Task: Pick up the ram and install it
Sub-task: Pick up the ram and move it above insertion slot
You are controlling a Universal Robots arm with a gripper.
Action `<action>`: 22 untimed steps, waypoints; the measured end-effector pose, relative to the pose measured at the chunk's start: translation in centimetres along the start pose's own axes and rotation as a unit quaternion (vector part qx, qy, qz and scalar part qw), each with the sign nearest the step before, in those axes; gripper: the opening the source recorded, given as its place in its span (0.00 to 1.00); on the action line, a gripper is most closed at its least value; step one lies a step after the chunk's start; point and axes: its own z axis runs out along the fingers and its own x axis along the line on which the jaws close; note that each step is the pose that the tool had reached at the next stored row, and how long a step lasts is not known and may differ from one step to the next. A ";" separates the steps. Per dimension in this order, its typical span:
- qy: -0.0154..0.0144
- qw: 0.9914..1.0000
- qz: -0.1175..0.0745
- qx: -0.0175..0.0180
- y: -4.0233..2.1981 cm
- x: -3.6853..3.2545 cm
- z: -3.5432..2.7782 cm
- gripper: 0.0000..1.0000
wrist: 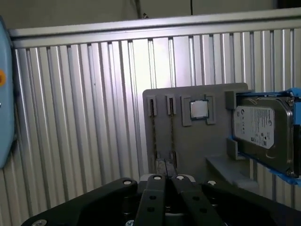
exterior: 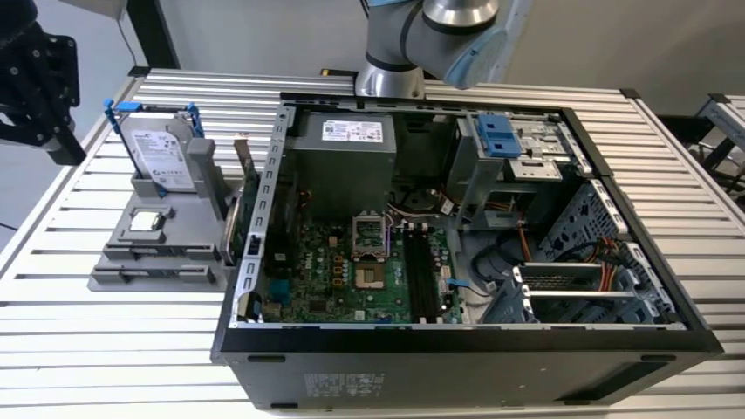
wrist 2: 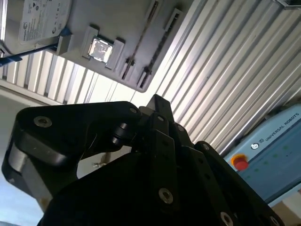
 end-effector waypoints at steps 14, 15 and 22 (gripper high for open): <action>-0.023 0.998 -0.060 -0.003 0.00 -0.03 0.40 0.00; -0.023 0.998 -0.061 -0.004 0.00 -0.04 0.45 0.00; -0.023 0.998 -0.064 -0.004 -0.01 -0.07 0.53 0.00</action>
